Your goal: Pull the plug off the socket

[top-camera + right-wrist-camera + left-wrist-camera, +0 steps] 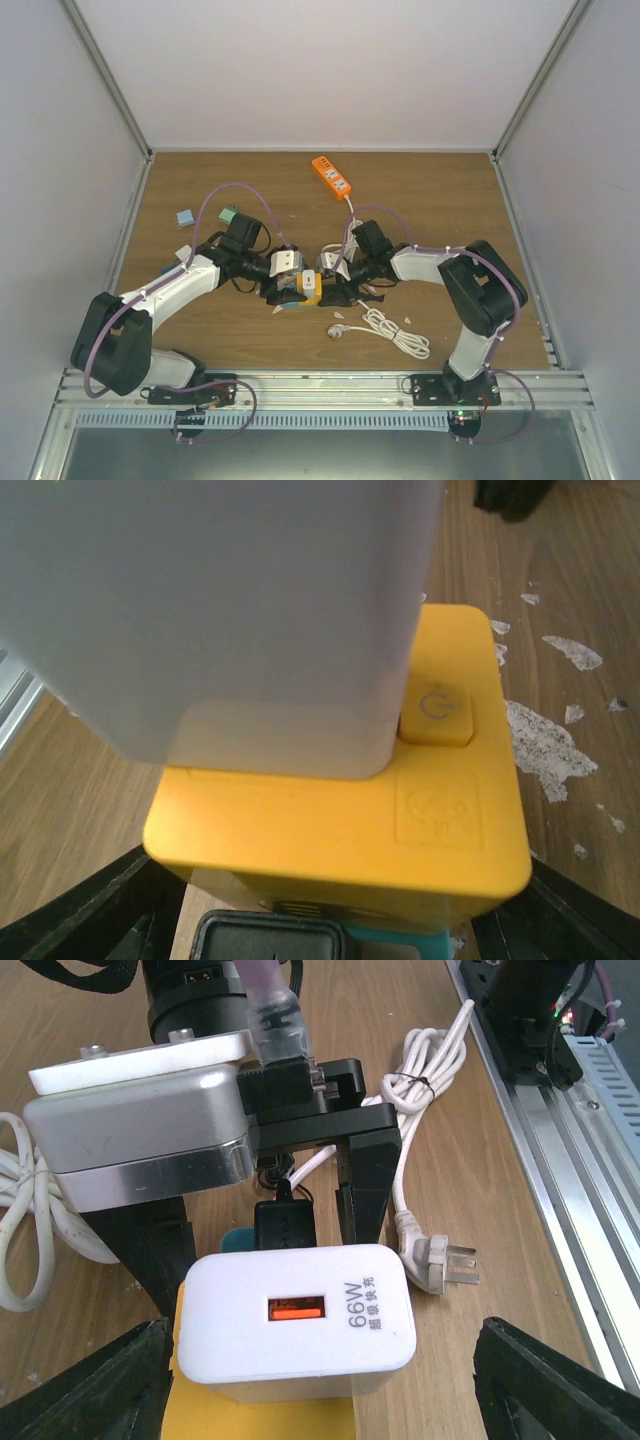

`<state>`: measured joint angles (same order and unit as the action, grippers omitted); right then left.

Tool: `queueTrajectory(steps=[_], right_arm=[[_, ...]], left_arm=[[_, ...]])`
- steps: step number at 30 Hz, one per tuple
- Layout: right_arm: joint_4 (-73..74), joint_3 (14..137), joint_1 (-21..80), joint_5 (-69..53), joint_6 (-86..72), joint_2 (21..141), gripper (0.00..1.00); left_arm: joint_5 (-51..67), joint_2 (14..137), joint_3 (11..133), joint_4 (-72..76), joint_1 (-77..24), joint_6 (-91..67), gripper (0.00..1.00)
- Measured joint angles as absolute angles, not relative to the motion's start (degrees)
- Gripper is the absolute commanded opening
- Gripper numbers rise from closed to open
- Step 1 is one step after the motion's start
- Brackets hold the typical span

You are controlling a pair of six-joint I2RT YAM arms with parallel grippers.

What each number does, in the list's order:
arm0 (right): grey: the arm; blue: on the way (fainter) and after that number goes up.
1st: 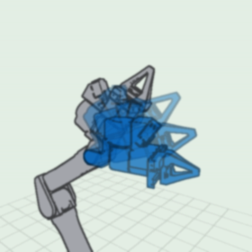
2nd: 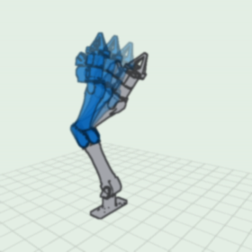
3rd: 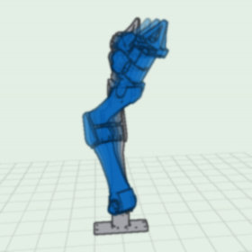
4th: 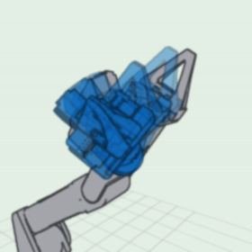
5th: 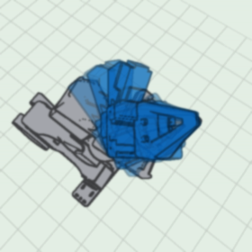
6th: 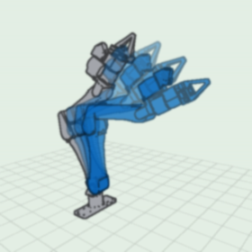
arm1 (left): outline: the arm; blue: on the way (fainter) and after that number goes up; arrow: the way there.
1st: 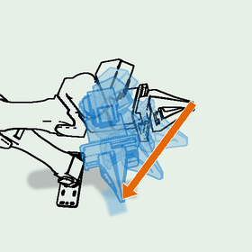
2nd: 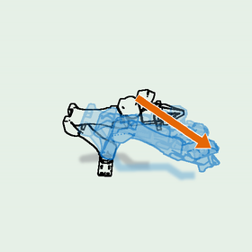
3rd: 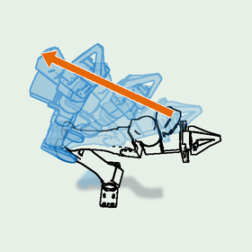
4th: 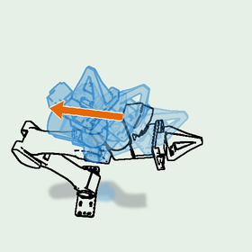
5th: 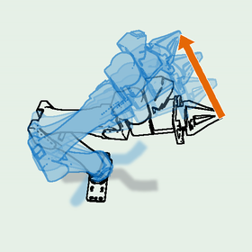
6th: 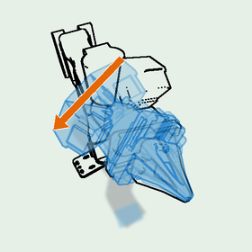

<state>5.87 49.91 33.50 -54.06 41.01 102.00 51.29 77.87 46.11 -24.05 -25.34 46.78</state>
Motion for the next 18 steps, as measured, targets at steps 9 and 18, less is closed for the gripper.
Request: queueTrajectory(steps=[9,18], right_arm=[[1.6,48.7,33.8,-52.6,37.8,101.4,0.67],[-0.4,47.9,34.2,-52.5,36.7,101.1,0.42]], left_arm=[[50.3,77.9,45.3,-22.0,-26.3,45.3,0.72],[49.0,78.2,45.5,-20.4,-26.7,42.9,0.5]])
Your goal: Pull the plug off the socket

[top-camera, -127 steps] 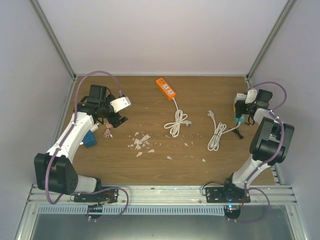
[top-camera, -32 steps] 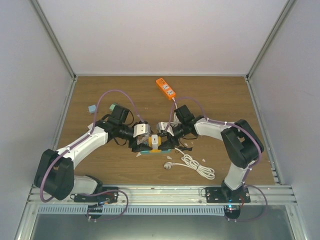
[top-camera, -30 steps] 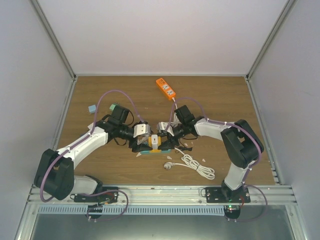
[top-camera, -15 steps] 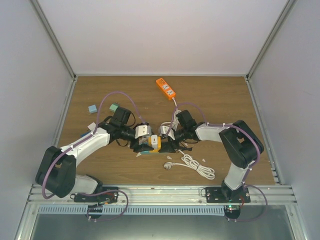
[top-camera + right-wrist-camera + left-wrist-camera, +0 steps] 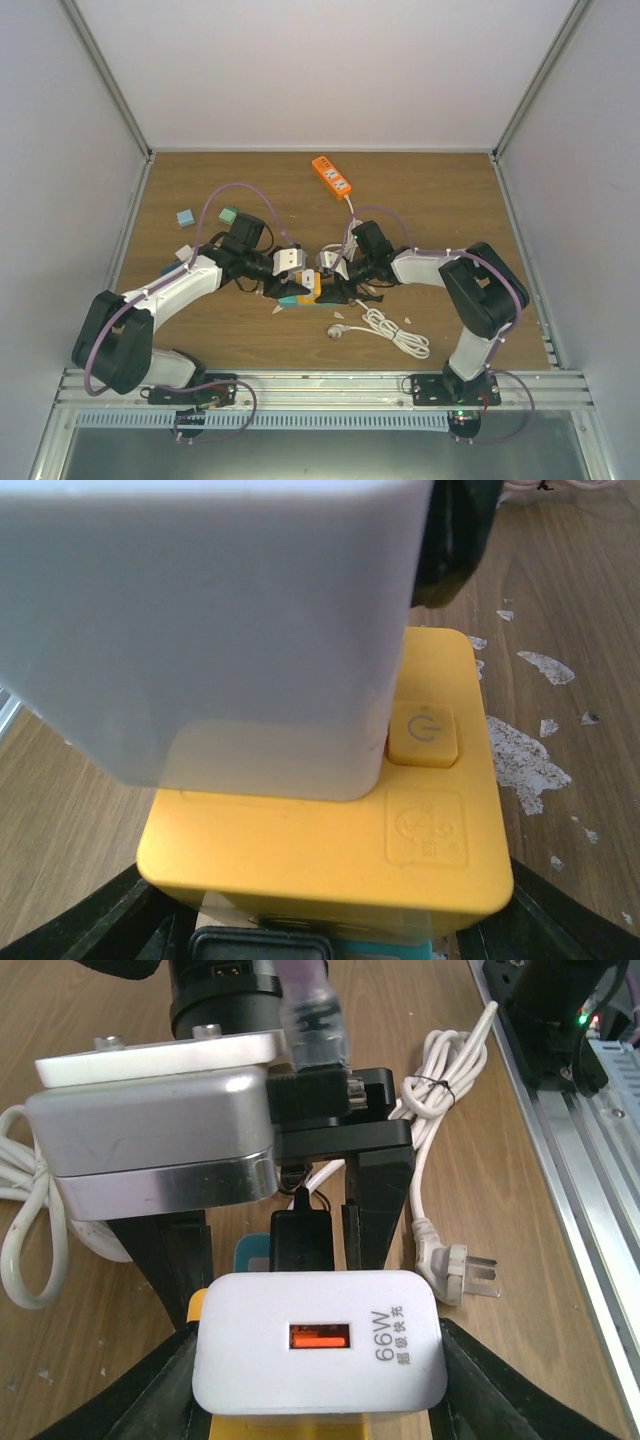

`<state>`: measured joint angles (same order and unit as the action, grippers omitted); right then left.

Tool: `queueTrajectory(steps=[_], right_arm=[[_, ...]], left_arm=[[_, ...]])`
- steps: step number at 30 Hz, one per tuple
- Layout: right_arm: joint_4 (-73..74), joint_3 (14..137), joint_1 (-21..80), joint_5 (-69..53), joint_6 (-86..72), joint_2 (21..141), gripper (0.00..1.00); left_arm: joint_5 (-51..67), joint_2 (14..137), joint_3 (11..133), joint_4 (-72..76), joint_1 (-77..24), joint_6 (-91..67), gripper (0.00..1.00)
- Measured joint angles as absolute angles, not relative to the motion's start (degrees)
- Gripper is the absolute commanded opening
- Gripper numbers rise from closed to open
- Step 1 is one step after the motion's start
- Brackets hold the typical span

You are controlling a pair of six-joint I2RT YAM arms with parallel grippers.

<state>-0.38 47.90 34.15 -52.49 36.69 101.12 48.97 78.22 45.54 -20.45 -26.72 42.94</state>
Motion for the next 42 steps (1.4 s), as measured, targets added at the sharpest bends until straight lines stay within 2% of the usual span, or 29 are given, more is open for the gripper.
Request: queueTrajectory(steps=[5,13,20,31,42], right_arm=[[-0.4,47.9,34.2,-52.5,36.6,101.1,0.33],[-0.4,47.9,34.3,-52.4,36.6,101.1,0.22],[-0.4,47.9,34.3,-52.6,36.5,101.1,0.18],[-1.8,47.9,34.4,-52.6,35.9,101.1,0.11],[-2.4,48.8,34.4,-51.2,34.3,101.7,0.1]], left_arm=[[49.7,79.0,46.5,-21.7,-26.6,42.9,0.42],[49.9,79.1,47.0,-22.5,-26.6,43.1,0.35],[51.0,79.1,47.2,-23.0,-26.2,43.3,0.29],[54.2,79.1,47.2,-23.4,-23.8,42.2,0.25],[51.7,78.1,47.2,-23.9,-23.8,47.6,0.23]])
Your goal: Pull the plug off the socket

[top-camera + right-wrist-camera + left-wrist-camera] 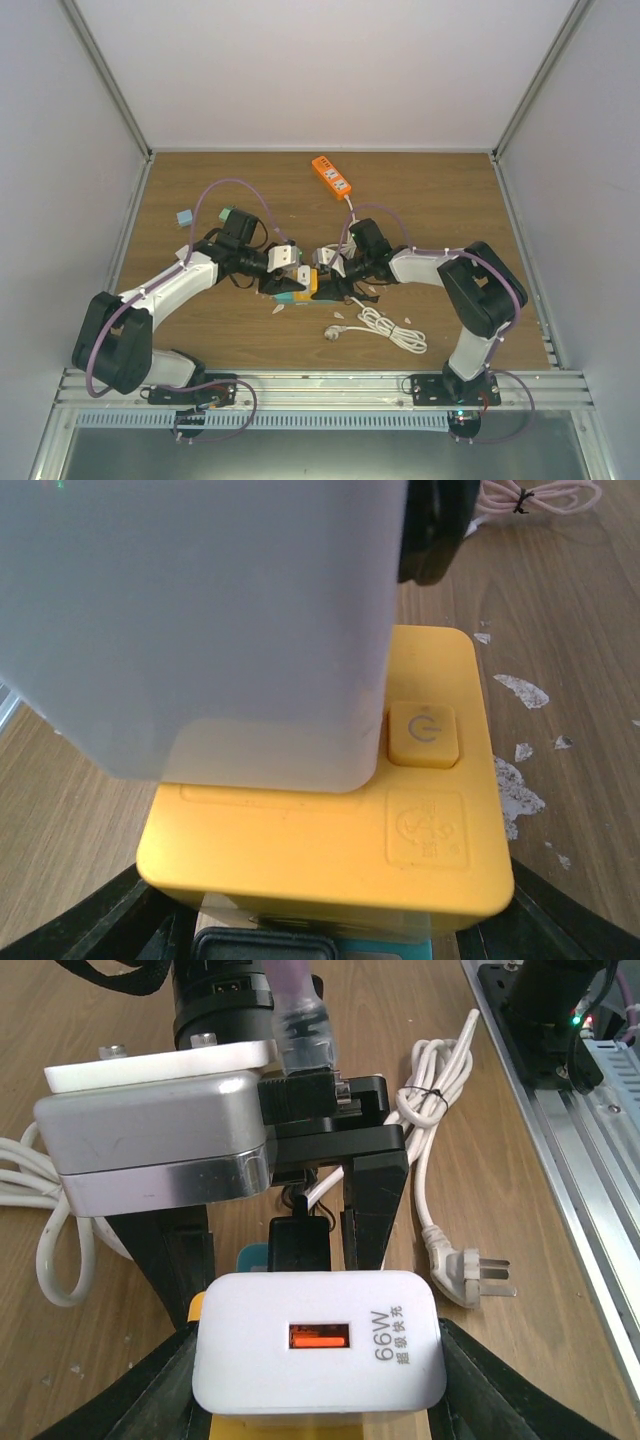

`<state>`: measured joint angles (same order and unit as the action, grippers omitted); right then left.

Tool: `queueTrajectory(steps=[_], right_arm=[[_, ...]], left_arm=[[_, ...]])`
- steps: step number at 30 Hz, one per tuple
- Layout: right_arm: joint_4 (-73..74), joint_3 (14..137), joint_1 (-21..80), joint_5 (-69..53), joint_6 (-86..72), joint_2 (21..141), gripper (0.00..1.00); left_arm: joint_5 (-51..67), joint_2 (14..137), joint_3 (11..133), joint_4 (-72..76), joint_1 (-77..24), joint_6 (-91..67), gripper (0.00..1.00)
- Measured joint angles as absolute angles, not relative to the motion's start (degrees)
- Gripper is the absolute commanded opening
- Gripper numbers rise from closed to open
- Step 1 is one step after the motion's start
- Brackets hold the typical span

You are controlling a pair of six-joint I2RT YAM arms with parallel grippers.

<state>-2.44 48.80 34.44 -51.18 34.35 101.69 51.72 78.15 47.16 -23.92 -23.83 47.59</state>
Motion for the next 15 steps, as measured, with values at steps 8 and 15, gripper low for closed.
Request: queueTrajectory(steps=[8,15], right_arm=[[-1.8,49.0,34.3,-50.7,34.0,102.3,0.1],[-2.0,49.1,34.3,-50.0,33.8,102.4,0.1]], left_arm=[[56.6,78.0,47.9,-23.3,-22.9,45.6,0.22],[62.9,77.6,49.4,-24.4,-20.8,43.6,0.22]])
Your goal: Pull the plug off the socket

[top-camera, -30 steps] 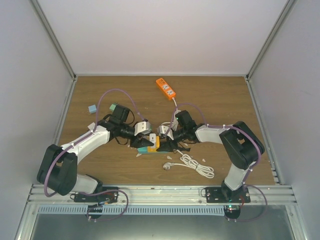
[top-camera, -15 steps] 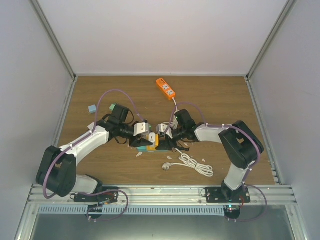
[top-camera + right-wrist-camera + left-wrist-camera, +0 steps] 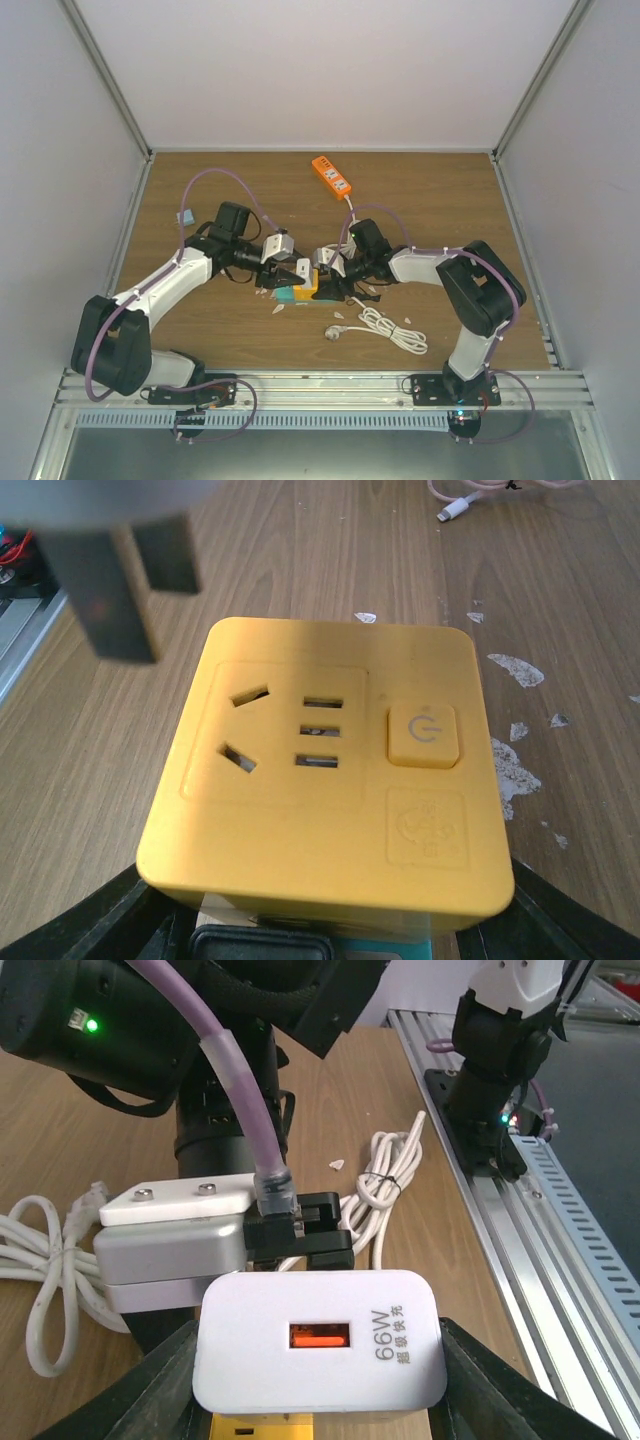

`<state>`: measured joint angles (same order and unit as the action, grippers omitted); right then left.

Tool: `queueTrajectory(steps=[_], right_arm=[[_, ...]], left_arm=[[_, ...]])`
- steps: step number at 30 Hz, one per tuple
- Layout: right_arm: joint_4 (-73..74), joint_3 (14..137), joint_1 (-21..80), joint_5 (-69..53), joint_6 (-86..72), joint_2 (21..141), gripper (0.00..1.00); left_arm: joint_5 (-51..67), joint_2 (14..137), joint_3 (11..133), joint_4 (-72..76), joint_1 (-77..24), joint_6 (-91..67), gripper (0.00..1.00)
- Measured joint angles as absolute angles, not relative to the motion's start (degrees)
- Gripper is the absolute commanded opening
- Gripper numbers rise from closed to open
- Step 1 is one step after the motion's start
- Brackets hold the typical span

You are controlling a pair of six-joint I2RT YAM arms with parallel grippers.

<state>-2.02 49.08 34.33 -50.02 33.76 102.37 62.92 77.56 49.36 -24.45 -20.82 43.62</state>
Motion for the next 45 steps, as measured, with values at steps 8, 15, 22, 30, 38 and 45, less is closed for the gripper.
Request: queueTrajectory(steps=[8,15,22,30,38,45], right_arm=[[-2.0,49.1,34.3,-50.0,33.8,102.4,0.13],[-1.6,49.3,34.3,-50.0,33.8,102.4,0.18],[-0.9,49.8,34.3,-49.9,33.7,102.4,0.23],[-0.7,49.9,34.3,-49.9,33.7,102.4,0.3],[-0.6,49.9,34.3,-49.8,33.7,102.4,0.36],[-0.3,50.1,34.3,-49.8,33.7,102.4,0.39]], left_arm=[[58.4,77.5,54.4,-36.2,-19.4,53.3,0.21],[47.8,77.5,60.2,-48.0,-15.1,61.7,0.21],[31.8,80.2,65.5,-54.7,-10.3,66.4,0.23],[16.4,89.6,74.4,-56.1,-9.2,68.6,0.23],[5.2,100.6,83.1,-55.1,-9.7,70.0,0.24],[-1.9,106.1,84.1,-53.4,-12.5,70.7,0.24]])
